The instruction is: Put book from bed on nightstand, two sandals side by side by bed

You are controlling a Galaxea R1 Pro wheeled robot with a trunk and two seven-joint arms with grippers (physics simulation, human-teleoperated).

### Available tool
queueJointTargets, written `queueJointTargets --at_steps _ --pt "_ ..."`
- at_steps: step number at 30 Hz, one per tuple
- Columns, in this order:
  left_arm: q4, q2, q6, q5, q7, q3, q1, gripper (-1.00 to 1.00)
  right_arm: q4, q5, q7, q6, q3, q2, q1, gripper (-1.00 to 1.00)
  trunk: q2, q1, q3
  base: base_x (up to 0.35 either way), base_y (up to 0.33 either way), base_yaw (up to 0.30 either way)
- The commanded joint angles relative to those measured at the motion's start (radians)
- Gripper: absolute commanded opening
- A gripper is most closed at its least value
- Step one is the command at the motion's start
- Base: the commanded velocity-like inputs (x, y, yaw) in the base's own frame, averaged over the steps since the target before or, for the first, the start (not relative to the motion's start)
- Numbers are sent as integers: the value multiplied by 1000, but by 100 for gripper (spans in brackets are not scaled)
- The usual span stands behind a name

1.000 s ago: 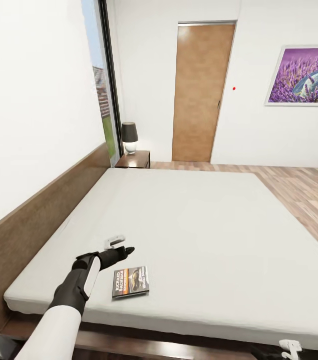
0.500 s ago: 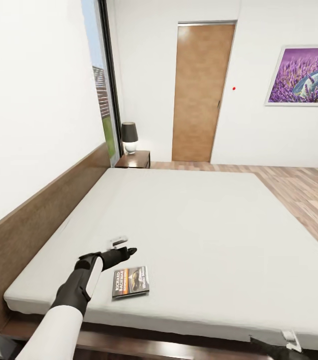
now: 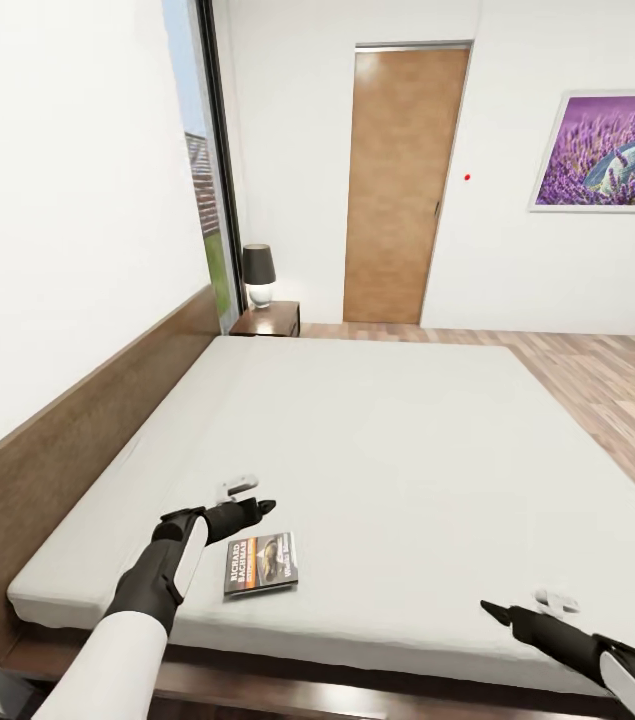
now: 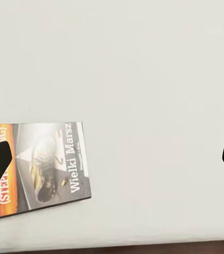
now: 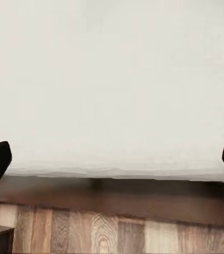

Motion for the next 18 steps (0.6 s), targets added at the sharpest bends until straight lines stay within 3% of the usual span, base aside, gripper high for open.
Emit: queueJointTargets --at_steps 1,3,4,7,11,13,14,15,16,18 --pt "-1 -1 8 8 -1 5 -1 100 -16 -10 -21 6 3 -2 0 100 -1 0 -1 0 0 0" --pt "-1 -1 8 8 -2 4 -1 100 -57 -13 -73 6 -6 -33 -1 100 -1 0 -1 0 0 0" --pt "-1 -1 8 8 -2 4 -1 100 -61 -14 -78 6 -8 -45 -1 100 -1 0 -1 0 0 0" --pt "-1 -1 8 8 -2 1 0 100 -67 -16 -89 6 -12 -120 -1 100 -1 0 -1 0 0 0" --pt "21 -2 5 7 -1 -15 -1 100 -65 -17 -84 6 -12 -182 1 100 -1 0 -1 0 0 0" --pt "44 -3 -7 8 -1 -27 -1 100 -63 -17 -36 6 -11 -221 2 100 -1 0 -1 0 0 0" --pt "57 -2 -22 8 -1 -35 -1 100 -58 -18 127 6 -11 -263 4 100 -1 0 -1 0 0 0" --pt "59 -2 -24 8 -1 -36 -1 100 -45 -18 178 6 -11 -271 5 100 -1 0 -1 0 0 0" --pt "60 -1 -25 8 -1 -37 -1 100 -16 -18 215 6 -12 -282 5 100 -1 0 -1 0 0 0" --pt "61 -2 -26 8 -1 -38 -1 100 65 -28 263 6 -12 -331 5 100 -1 0 -1 0 0 0"
